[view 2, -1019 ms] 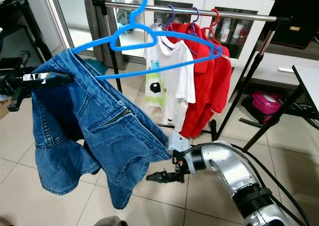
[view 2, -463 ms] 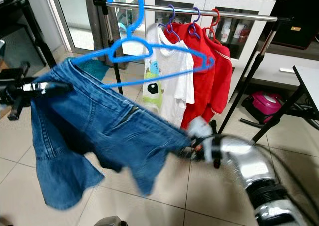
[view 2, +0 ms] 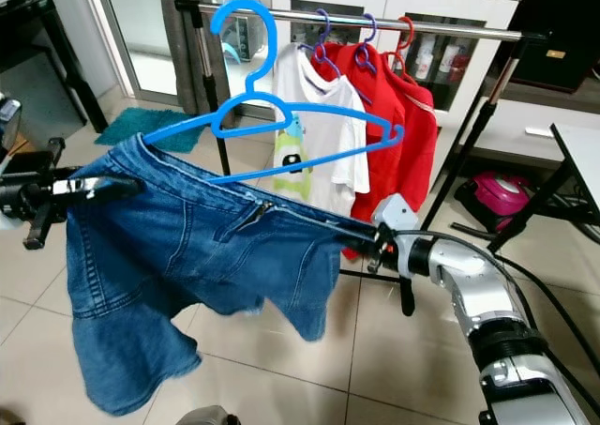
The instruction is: Hang hanger
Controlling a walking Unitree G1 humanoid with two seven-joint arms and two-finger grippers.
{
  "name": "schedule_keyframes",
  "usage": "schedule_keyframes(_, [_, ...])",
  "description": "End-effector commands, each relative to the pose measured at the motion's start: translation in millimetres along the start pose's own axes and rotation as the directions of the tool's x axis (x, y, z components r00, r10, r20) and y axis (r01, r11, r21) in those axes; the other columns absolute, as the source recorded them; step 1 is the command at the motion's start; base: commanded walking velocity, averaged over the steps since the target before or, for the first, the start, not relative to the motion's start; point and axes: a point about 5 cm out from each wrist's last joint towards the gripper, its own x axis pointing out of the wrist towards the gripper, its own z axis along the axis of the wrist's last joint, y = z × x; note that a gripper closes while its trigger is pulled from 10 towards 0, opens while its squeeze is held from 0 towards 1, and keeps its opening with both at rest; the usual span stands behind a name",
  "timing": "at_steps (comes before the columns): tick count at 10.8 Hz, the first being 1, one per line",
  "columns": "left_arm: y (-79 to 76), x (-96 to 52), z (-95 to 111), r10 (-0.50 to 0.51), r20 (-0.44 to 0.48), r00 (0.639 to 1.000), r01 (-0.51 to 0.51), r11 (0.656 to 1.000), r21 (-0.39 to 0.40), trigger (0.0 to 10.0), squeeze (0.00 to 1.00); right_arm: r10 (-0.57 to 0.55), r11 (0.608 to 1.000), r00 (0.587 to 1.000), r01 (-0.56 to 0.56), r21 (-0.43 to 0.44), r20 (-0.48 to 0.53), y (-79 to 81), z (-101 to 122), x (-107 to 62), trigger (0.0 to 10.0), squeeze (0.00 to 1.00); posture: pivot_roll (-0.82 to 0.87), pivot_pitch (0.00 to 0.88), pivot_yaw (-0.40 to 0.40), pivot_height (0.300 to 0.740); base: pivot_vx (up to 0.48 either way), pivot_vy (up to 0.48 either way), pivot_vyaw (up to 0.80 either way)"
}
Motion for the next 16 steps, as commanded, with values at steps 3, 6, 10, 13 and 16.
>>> schedule_keyframes(3, [-16.4,-12.9,6.0,0.060,0.022,0.998,-0.061,0.997,0.051,0.0,0.00,-0.277,0.960,0.959,0.280,0.034,-0.067,-39.6,-8.0,-35.7,0.0,0.00,0.02,0.000,0.000,0.740,0.000,0.000,0.00])
schedule_keyframes(6, [-31.2,-9.4,-24.9,0.059,-0.162,0.985,-0.054,0.998,0.033,0.0,0.00,-0.333,0.942,0.941,0.334,0.024,-0.053,-54.5,0.4,-47.3,0.0,0.00,0.02,0.000,-0.005,0.740,0.000,0.000,0.00])
schedule_keyframes(10, [-28.0,-25.4,-45.6,0.179,-0.338,0.924,-0.145,0.982,0.123,0.0,0.00,-0.396,0.918,0.918,0.395,-0.023,-0.034,-70.2,15.7,-56.3,0.0,0.00,0.02,0.000,-0.008,0.740,0.000,0.000,0.00])
schedule_keyframes(13, [-13.2,-22.6,-32.2,0.378,-0.093,0.921,-0.333,0.889,0.315,0.0,0.00,-0.394,0.918,0.919,0.394,-0.040,-0.012,-73.6,23.1,-57.4,0.0,0.00,0.02,0.000,0.001,0.740,0.000,0.000,0.00])
schedule_keyframes(16, [-19.0,-26.7,-38.5,0.345,-0.123,0.931,-0.302,0.914,0.271,0.0,0.00,-0.379,0.925,0.925,0.378,-0.046,-0.023,-72.9,20.8,-58.6,0.0,0.00,0.02,0.000,0.001,0.740,0.000,0.000,0.00])
